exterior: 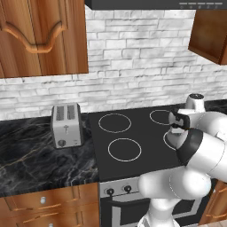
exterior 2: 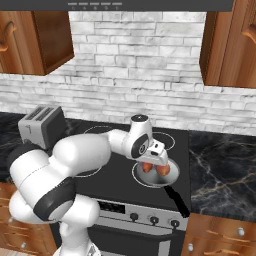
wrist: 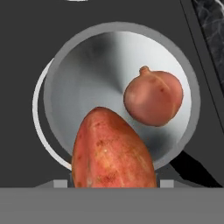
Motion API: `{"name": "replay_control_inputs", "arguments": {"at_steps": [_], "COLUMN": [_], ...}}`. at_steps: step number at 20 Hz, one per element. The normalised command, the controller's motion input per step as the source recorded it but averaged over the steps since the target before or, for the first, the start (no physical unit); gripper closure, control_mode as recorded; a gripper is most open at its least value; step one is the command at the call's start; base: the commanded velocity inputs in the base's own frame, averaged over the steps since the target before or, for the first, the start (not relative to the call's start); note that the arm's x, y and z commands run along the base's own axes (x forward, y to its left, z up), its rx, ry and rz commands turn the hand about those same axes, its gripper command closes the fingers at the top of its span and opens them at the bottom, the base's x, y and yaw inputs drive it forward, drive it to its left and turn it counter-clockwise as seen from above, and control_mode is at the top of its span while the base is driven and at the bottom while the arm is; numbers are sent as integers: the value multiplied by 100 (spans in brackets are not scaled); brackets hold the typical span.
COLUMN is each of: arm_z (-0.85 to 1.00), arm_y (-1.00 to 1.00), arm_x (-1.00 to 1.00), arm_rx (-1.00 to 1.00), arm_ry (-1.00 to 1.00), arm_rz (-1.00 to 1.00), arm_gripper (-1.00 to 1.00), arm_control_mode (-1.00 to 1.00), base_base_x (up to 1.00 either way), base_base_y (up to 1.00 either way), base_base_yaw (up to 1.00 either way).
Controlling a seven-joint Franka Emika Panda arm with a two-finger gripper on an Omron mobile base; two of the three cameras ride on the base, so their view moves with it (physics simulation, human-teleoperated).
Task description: Put the onion and sweet potato in the pan. Then turn on the front right burner and set the heat to medium.
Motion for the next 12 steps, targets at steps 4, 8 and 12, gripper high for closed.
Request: {"name": "replay_control_inputs", "arguments": {"at_steps": [4,8,12], "arm_z": [-36,-24,-9], "arm_y": [0,0,-5], "arm_x": [4,20,28], "arm_rx": [0,0,0], "arm_ry": [0,0,0], "arm_rz": [-3,-3,0], "arm_gripper": [100,100,100], "arm_control_mode": [-100,-100,-100], "base_base_x": [0,0,0], "base_base_y": [0,0,0], "base_base_yaw": [0,0,0]}}
